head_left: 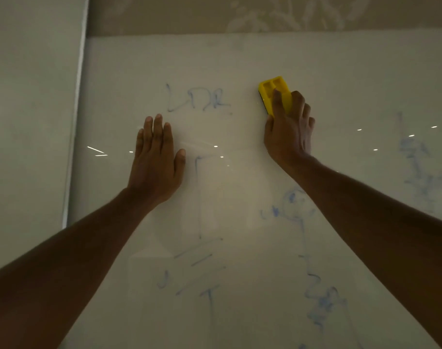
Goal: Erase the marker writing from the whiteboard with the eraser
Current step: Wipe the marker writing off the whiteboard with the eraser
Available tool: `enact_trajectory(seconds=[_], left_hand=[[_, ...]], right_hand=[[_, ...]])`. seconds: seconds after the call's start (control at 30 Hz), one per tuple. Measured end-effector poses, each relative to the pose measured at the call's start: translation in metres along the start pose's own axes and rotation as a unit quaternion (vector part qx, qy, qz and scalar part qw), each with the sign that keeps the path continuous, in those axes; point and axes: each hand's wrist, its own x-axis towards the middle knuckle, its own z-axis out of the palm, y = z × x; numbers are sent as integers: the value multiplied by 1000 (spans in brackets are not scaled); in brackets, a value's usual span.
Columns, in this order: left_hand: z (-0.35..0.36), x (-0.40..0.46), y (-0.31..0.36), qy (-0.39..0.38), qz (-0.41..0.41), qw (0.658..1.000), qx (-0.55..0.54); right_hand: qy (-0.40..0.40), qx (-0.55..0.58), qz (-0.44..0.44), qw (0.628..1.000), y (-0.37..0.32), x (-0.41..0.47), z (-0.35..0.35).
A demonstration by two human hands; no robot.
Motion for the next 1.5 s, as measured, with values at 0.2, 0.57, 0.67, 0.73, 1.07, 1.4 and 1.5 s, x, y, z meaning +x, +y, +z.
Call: enact_trajectory(seconds=[0.2, 0.57, 0.67, 0.73, 1.07, 1.4, 1.5], left_hand=[[-4, -18, -32, 4, -42, 999, -4], [8, -40, -54, 4, -43, 999, -26], [8, -41, -55, 9, -40, 999, -27], [8, -41, -56, 10, -40, 999, -20], [9, -41, -55, 7, -50, 998, -22], [11, -43, -56, 28, -44, 998, -25], [11, -43, -55, 26, -46, 998, -31]], right_hand=[[-72, 8, -256, 964, -69, -36, 15], [-50, -27, -121, 991, -78, 32, 20], [-54, -24, -142, 988, -99, 19, 25], [-81, -16, -285, 955, -110, -4, 31], [-73, -43, -165, 983, -125, 83, 32], [-132, 19, -358, 924, -131, 54, 31], [-86, -56, -153, 983, -122, 89, 27]])
